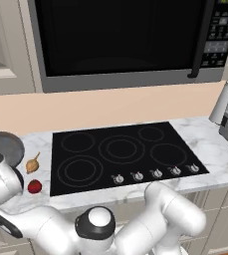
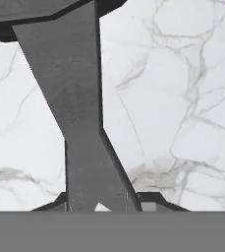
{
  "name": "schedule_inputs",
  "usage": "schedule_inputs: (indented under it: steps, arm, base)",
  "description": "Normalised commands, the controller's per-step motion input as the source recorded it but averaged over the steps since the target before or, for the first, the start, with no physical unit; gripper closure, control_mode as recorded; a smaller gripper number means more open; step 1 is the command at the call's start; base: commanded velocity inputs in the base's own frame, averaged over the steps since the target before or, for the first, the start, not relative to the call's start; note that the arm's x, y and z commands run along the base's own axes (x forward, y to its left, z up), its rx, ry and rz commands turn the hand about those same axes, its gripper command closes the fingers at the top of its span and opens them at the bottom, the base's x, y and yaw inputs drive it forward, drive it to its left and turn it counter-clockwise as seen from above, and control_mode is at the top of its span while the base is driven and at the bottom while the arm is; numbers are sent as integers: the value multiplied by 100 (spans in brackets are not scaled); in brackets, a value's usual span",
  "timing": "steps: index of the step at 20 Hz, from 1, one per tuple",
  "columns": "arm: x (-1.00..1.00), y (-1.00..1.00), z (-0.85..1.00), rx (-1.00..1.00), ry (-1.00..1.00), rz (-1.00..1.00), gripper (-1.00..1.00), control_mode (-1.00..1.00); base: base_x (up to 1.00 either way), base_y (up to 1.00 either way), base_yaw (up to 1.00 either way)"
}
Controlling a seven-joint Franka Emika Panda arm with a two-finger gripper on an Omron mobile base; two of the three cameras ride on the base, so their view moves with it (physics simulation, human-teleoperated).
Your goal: Place the pan on the center burner on the stove. Then place the tomato and the onion in the pan and turn on the center burner.
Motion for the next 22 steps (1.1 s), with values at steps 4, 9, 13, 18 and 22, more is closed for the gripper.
schedule_inputs:
  steps: [4,9,13,18,22]
  arm:
    - [42,6,78,34,0,4,100,-100]
    - [8,17,79,15,20,1,100,-100]
    - [-39,24,70,-2,39,-8,100,-100]
    - [-71,10,71,-11,21,-10,100,-100]
    - [-98,-14,35,-24,0,-7,100,-100]
  base:
    - [0,0,0]
    - [0,0,0]
    - [0,0,0]
    - [0,0,0]
    - [0,0,0]
